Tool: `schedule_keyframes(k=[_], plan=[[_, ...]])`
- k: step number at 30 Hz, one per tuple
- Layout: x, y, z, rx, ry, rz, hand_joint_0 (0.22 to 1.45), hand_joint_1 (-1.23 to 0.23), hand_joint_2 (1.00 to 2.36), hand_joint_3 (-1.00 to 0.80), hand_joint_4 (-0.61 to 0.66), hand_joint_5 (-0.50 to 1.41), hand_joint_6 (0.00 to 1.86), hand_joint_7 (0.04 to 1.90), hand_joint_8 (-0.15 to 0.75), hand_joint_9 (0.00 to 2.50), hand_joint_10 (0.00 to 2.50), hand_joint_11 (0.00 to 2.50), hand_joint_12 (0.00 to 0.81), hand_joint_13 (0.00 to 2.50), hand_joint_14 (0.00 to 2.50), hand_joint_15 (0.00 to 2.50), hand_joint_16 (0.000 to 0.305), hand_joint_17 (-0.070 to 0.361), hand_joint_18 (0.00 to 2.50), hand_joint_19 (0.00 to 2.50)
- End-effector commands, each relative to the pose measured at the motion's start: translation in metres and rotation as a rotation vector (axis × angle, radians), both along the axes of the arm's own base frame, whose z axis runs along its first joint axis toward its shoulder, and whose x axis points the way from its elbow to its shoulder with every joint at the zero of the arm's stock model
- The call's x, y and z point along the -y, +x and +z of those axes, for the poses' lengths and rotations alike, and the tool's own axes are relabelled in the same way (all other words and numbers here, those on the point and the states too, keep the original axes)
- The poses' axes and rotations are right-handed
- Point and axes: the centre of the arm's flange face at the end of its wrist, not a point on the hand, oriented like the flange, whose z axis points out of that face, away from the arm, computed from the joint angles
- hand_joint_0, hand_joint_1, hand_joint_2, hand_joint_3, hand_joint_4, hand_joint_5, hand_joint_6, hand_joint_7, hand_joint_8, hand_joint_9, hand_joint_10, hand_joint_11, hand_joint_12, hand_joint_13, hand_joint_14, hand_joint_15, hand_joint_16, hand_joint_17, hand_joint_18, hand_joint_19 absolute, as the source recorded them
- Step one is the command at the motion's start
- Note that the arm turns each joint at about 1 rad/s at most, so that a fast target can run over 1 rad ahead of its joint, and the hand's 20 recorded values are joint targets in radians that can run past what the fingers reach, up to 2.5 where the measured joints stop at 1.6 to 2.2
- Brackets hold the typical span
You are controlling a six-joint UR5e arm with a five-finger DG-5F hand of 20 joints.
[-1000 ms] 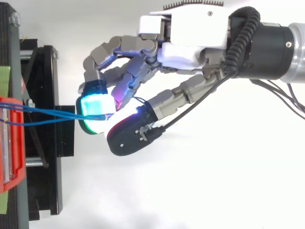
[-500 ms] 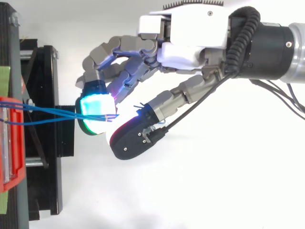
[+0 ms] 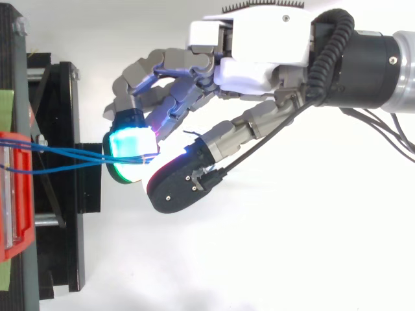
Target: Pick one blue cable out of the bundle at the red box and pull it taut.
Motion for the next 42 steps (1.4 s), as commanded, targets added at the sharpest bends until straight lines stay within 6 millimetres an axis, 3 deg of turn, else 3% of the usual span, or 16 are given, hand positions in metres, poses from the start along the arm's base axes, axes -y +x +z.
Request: schedule_keyframes(k=[1,22,42], plan=[[0.0000,0.0000,0.0002,0.000,0.000,0.000,0.56,-0.73,1.01,-0.30,0.17,-0.10,0.86,1.20,0.341,0.86,0.01,0.55,0.392,0.36,0.00,0.05,0.061,0.136,0.57,0.26],[0.0000,0.0001,-0.0010,-0.001,-0.001,0.000,0.50,-0.76,1.01,-0.29,0.17,-0.12,0.84,1.17,0.365,0.77,0.01,0.52,0.416,0.29,0.00,0.04,0.064,0.144,0.52,0.25],[0.0001,-0.0001,0.0002,0.000,-0.001,-0.001,0.47,-0.74,1.01,-0.41,0.18,-0.11,0.82,1.11,0.377,0.75,0.01,0.48,0.429,0.28,0.00,0.03,0.067,0.150,0.52,0.24]])
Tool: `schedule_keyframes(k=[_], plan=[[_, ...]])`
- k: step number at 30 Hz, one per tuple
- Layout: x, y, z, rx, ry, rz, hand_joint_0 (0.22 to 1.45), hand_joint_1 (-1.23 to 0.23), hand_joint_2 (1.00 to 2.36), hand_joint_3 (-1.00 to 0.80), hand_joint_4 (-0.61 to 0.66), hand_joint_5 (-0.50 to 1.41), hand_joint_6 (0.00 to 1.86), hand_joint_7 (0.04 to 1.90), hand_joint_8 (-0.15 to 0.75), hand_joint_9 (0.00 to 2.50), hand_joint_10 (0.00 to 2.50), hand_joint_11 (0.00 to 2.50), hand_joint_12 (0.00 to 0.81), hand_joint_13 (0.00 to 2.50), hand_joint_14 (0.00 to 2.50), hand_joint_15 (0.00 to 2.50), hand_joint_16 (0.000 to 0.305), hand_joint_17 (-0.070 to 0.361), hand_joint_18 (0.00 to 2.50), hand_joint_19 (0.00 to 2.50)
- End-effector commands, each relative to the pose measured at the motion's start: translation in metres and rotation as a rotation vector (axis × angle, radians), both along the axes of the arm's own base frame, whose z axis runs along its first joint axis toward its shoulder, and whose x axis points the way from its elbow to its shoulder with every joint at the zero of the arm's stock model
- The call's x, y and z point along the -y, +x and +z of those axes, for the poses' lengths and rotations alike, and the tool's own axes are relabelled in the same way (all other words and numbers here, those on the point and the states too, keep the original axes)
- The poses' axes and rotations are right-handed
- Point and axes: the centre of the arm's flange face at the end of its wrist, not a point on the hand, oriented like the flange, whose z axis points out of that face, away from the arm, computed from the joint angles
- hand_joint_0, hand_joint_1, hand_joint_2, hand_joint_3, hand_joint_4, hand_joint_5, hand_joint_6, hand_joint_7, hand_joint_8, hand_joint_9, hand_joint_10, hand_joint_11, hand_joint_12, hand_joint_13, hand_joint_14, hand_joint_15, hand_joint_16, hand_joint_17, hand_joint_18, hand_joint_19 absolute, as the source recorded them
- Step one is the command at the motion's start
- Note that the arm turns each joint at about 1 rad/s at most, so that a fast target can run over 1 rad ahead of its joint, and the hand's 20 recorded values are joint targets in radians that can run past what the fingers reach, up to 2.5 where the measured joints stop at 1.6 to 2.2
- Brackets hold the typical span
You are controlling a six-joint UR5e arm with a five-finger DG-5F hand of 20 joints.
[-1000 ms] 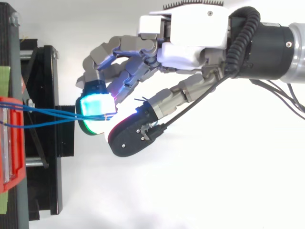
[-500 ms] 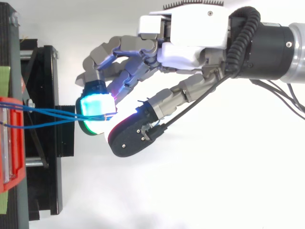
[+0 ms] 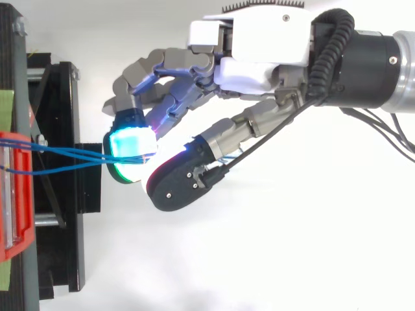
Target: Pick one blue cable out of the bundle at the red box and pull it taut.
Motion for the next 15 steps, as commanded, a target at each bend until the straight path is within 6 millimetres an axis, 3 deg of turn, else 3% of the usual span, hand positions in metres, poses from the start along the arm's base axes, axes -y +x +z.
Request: schedule_keyframes(k=[1,8,15], plan=[[-0.0001,0.0000,0.0003,0.000,0.000,0.001,0.47,-0.74,1.01,-0.43,0.18,-0.11,0.82,1.11,0.377,0.75,0.01,0.49,0.430,0.28,0.00,0.03,0.067,0.151,0.53,0.24],[0.0012,-0.0001,-0.0009,-0.001,0.001,-0.002,0.46,-0.75,1.00,-0.47,0.19,-0.11,0.81,1.09,0.381,0.76,0.01,0.48,0.434,0.28,0.00,0.03,0.068,0.153,0.53,0.24],[0.0001,0.0000,0.0003,0.000,0.001,-0.001,0.54,-0.78,1.01,-0.29,0.19,-0.11,0.83,1.19,0.362,0.79,0.01,0.50,0.401,0.30,0.00,0.03,0.062,0.139,0.55,0.26]])
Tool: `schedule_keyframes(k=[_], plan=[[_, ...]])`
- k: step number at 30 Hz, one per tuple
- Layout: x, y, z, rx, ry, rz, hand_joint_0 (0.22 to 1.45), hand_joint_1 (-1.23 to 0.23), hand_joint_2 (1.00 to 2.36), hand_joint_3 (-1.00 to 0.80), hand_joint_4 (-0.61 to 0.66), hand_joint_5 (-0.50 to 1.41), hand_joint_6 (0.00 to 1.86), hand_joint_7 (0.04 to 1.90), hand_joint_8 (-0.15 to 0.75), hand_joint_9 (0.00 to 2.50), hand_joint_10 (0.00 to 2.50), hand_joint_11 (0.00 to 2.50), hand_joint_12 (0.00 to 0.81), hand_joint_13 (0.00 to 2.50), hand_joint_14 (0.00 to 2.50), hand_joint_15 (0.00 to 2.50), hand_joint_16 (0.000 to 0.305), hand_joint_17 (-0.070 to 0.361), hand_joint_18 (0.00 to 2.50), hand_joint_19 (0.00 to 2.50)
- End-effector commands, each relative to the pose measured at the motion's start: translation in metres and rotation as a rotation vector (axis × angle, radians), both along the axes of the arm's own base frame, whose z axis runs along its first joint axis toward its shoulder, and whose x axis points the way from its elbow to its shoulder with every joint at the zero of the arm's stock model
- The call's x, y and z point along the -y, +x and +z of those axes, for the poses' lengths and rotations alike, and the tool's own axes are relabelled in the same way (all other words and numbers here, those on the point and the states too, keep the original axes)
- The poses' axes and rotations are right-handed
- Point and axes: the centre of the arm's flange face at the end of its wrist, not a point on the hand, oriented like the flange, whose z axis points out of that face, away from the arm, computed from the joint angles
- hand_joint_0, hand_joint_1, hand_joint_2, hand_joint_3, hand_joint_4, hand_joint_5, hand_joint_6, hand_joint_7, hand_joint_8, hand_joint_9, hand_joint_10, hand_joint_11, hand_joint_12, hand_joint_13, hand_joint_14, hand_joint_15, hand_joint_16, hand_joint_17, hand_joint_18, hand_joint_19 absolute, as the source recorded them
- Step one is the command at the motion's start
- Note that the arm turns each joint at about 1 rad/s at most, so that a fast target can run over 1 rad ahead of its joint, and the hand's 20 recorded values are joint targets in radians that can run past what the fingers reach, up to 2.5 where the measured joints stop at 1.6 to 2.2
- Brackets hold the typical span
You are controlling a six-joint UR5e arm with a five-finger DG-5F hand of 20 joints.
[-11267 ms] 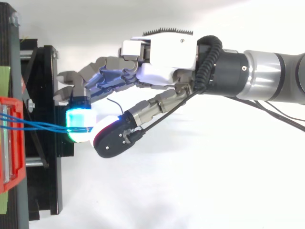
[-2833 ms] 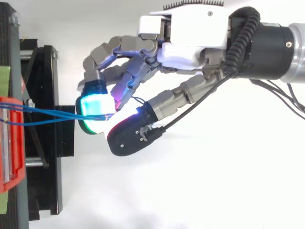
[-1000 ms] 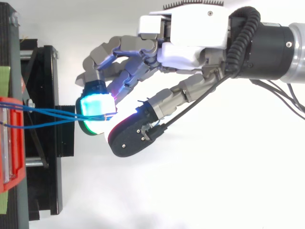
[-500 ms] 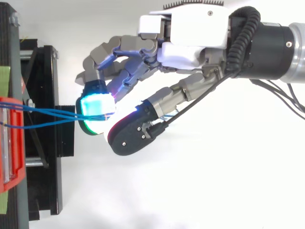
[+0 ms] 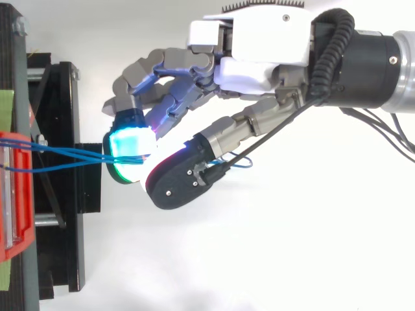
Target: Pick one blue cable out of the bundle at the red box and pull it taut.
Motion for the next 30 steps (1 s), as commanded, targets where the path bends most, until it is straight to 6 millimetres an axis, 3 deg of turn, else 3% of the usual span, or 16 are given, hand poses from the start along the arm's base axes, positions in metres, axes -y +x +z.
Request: schedule_keyframes(k=[1,12,18,30], plan=[[-0.0001,0.0000,-0.0013,-0.002,0.000,0.001,0.54,-0.78,1.01,-0.28,0.19,-0.11,0.83,1.19,0.360,0.79,0.01,0.51,0.399,0.30,0.00,0.03,0.062,0.138,0.55,0.26],[-0.0001,0.0004,-0.0005,0.000,-0.002,0.001,0.60,-0.87,1.02,-0.04,0.18,-0.10,0.86,1.25,0.386,0.85,0.01,0.53,0.425,0.37,0.00,0.03,0.066,0.148,0.66,0.22],[-0.0001,0.0002,0.0006,0.001,-0.001,0.001,0.62,-0.90,1.02,-0.02,0.11,-0.11,0.87,1.22,0.375,0.81,0.01,0.53,0.422,0.36,0.00,0.03,0.065,0.147,0.64,0.21],[0.0000,0.0004,-0.0005,0.000,-0.002,-0.001,0.64,-0.95,1.02,-0.08,0.10,-0.14,0.88,1.21,0.343,0.74,0.01,0.54,0.391,0.29,0.00,0.02,0.060,0.135,0.54,0.21]])
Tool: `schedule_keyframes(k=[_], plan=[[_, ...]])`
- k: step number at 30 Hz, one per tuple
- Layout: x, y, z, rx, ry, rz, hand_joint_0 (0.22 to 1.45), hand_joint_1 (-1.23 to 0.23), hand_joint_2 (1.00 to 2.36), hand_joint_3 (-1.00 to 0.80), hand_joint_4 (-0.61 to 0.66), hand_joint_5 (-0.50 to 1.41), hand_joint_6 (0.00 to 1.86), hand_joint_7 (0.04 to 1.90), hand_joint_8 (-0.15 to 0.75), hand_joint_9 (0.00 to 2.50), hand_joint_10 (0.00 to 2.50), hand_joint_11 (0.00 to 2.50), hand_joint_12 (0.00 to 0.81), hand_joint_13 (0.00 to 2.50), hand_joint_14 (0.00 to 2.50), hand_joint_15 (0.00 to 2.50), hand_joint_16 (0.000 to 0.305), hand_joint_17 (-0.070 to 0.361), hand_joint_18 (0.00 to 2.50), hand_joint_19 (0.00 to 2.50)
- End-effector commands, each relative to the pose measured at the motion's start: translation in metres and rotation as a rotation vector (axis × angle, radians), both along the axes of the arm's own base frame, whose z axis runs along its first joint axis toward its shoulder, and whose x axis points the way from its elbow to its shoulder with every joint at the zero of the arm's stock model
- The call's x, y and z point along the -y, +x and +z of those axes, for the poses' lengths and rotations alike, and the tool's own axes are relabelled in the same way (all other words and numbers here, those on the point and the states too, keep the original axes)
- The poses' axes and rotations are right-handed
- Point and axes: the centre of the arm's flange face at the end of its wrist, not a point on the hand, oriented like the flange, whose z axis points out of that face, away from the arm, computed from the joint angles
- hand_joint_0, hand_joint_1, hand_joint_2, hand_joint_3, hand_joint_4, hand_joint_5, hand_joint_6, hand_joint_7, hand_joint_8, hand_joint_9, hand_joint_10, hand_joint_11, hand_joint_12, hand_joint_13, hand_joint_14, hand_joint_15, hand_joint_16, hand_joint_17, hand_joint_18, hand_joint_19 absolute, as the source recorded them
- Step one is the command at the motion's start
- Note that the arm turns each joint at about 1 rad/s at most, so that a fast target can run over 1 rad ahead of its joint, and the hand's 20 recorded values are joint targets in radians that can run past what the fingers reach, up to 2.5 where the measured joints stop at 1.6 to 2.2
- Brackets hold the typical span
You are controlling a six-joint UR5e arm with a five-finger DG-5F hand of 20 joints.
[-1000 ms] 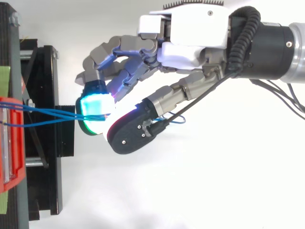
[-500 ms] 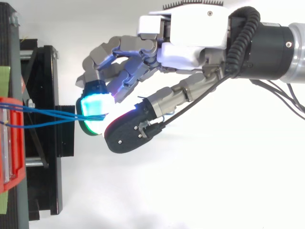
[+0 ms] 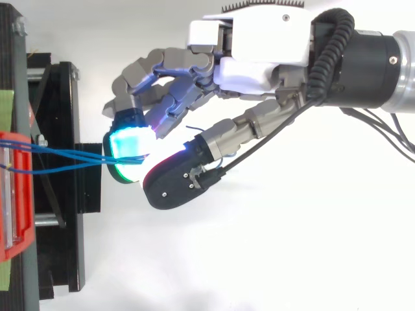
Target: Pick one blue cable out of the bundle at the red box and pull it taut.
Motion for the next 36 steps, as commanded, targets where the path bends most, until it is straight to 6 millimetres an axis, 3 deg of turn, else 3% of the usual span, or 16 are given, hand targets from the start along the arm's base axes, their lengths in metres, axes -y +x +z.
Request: schedule_keyframes(k=[1,7,14,15,17,23,31,33,36], plan=[[0.0001,-0.0001,0.0002,0.000,0.000,-0.001,0.65,-0.96,1.02,-0.08,0.10,-0.14,0.88,1.21,0.343,0.74,0.01,0.54,0.391,0.29,0.00,0.02,0.060,0.135,0.53,0.20],[0.0001,0.0002,0.0009,0.002,0.002,-0.001,0.67,-0.95,1.03,0.01,-0.02,-0.14,0.89,1.24,0.339,0.76,0.01,0.54,0.388,0.29,0.00,0.01,0.059,0.134,0.54,0.21],[0.0001,-0.0001,0.0002,0.000,0.001,-0.001,0.59,-0.87,1.00,-0.01,0.03,-0.08,0.86,1.26,0.354,0.92,0.01,0.48,0.446,0.41,0.00,0.01,0.072,0.161,0.70,0.20],[0.0001,-0.0001,0.0002,0.000,0.001,-0.001,0.54,-0.80,1.14,-0.05,0.02,-0.07,0.86,1.26,0.360,0.96,0.01,0.45,0.459,0.42,0.00,0.01,0.075,0.168,0.72,0.20],[0.0001,0.0002,0.0009,0.002,0.002,-0.001,0.51,-0.70,1.26,-0.09,-0.01,-0.06,0.85,1.27,0.363,0.97,0.01,0.44,0.468,0.43,0.00,0.01,0.076,0.172,0.73,0.20],[0.0001,-0.0009,-0.0001,-0.009,0.004,-0.001,0.48,-0.67,1.39,-0.08,-0.04,-0.06,0.85,1.28,0.385,0.97,0.01,0.45,0.482,0.44,0.00,0.02,0.079,0.178,0.73,0.18],[0.0001,-0.0005,0.0006,-0.007,0.001,-0.001,0.56,-0.82,1.15,0.04,0.04,-0.09,0.87,1.24,0.394,0.87,0.01,0.48,0.470,0.39,0.00,0.03,0.075,0.170,0.68,0.18],[0.0001,-0.0007,0.0005,-0.009,0.001,-0.001,0.61,-0.86,1.02,0.05,0.07,-0.10,0.88,1.23,0.385,0.82,0.01,0.50,0.460,0.35,0.00,0.03,0.073,0.165,0.63,0.18],[-0.0001,-0.0007,0.0005,-0.009,0.001,0.001,0.62,-0.89,1.01,0.02,0.08,-0.12,0.89,1.21,0.369,0.76,0.01,0.50,0.439,0.30,0.00,0.02,0.069,0.155,0.56,0.19]])
